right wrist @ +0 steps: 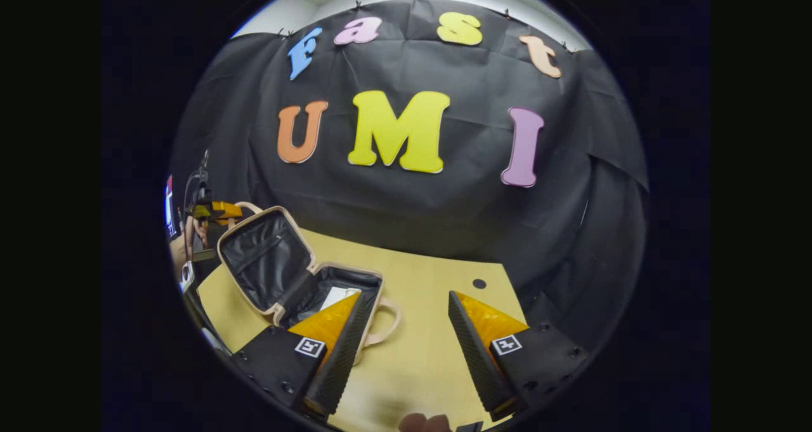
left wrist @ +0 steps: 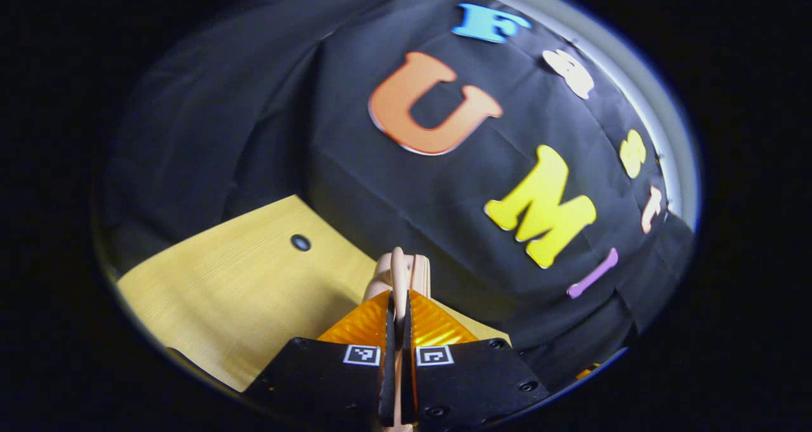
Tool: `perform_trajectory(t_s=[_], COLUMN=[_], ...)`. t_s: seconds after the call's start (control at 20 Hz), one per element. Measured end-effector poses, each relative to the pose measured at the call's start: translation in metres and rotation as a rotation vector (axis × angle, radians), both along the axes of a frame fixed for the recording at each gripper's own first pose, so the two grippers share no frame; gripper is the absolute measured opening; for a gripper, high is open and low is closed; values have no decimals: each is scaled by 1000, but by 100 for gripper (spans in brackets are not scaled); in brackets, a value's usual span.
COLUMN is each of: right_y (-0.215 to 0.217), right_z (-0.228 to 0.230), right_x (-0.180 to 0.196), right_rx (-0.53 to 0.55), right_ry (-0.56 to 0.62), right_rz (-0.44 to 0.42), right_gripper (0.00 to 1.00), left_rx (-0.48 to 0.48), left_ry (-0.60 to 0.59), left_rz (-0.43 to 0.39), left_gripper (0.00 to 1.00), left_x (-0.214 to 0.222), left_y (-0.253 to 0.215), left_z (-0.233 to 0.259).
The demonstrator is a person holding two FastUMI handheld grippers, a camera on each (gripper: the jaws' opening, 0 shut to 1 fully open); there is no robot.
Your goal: First open the suitcase, pack the skin care products into it, and then close the suitcase.
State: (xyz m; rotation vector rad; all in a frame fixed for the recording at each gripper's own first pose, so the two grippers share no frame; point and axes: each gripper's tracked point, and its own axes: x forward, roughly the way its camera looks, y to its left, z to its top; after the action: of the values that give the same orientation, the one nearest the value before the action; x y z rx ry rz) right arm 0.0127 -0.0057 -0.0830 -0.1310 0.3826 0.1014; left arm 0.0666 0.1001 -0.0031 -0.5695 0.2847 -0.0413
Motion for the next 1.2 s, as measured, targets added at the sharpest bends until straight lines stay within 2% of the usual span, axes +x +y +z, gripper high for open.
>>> perform_trajectory(t_s=[0.05,0.2,0.25,0.4,0.5,0.65,0.85,1.2], right_y=[-11,-28,-34,-71,-99,-146,-195,-263], right_z=[1,9,11,22,29,30,25,12], right_x=[-2,-11,-17,-23,-28,-38,-53,-73], right_rx=[-10,-1,5,-39,-52,-67,-79,-93], right_ry=[-20,-58,-63,-103,-123,-114,-79,-23], right_rz=[-26,-61,-59,-74,-108,-167,-236,-338], right_gripper=[74,77,75,77,78,78,78,78], left_rx=[72,283,346,487,528,573,644,675], left_ry=[-17,-66,-90,-126,-115,-94,-4,157], left_rz=[-6,-4,-5,-21,-27,-91,-193,-237], left_gripper=[6,6,6,6,6,7,7,6], left_x=[-3,-19,-23,-31,-34,-30,-28,-15], left_y=[-24,-92,-115,-177,-217,-277,-343,-381], left_z=[11,26,29,27,19,-10,-74,-169])
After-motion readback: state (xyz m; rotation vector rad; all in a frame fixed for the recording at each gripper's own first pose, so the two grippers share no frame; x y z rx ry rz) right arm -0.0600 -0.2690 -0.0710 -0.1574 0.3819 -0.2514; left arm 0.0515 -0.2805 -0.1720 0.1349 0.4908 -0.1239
